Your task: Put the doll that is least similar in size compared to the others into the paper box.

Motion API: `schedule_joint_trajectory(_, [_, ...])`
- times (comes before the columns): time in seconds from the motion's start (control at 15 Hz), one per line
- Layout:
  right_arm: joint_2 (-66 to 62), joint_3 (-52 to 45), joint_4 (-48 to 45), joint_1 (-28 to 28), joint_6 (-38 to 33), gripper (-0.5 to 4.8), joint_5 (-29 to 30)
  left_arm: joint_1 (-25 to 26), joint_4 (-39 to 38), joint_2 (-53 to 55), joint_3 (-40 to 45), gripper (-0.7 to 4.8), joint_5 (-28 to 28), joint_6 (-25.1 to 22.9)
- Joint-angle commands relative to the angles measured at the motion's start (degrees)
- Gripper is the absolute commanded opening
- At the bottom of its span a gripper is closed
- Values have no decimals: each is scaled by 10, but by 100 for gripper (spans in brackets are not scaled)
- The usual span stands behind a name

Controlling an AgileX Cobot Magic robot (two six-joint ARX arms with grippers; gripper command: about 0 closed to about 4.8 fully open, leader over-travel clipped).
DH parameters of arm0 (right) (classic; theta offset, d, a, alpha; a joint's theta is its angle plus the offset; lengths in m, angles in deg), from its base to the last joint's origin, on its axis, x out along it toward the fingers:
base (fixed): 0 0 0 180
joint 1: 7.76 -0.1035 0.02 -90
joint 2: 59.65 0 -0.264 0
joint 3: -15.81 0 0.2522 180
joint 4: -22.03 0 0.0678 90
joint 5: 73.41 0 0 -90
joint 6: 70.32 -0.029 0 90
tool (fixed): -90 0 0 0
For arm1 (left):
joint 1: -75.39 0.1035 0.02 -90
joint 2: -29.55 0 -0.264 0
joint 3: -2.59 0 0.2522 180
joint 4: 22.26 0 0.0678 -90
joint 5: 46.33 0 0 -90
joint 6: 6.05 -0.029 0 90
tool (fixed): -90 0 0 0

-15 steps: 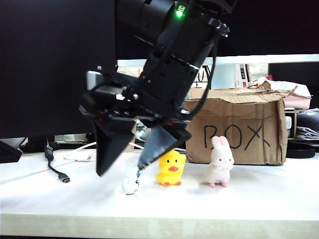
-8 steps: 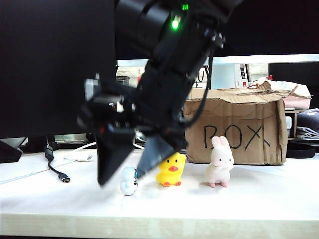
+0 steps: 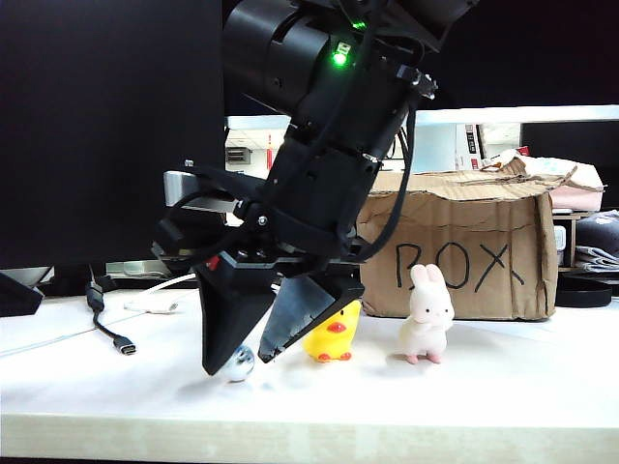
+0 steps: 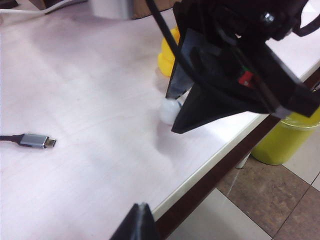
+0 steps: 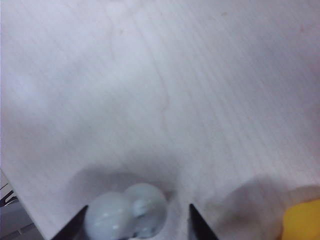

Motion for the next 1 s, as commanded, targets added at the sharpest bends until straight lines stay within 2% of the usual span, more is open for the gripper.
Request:
schedule_joint_trajectory(0.07, [2,3,-8,-1,-1,170,0,0,4,0,-1,-5,-2,0])
schedule_joint_trajectory(0.2, [2,3,-17,-1,-1,164,0,0,4,0,-1,-5,-2,0])
schedule_joint_trajectory(0.33, [2,3,-21,-1,-1,93,0,0,4,0,-1,-5,-2,0])
schedule_joint_trajectory(0.4, [2,3,-21,0,-1,79,0,0,4,0,-1,-5,-2,0])
schedule_joint_trajectory(0.6, [2,3,-25,0,-1,81,1,0,4,0,-1,-5,-2,0])
schedule_joint_trajectory(0.93, [2,3,-46,0,-3,273,1,0,4,0,-1,-5,-2,0])
schedule_joint_trajectory(1.0, [2,3,-56,0,-3,277,1,0,4,0,-1,-5,-2,0])
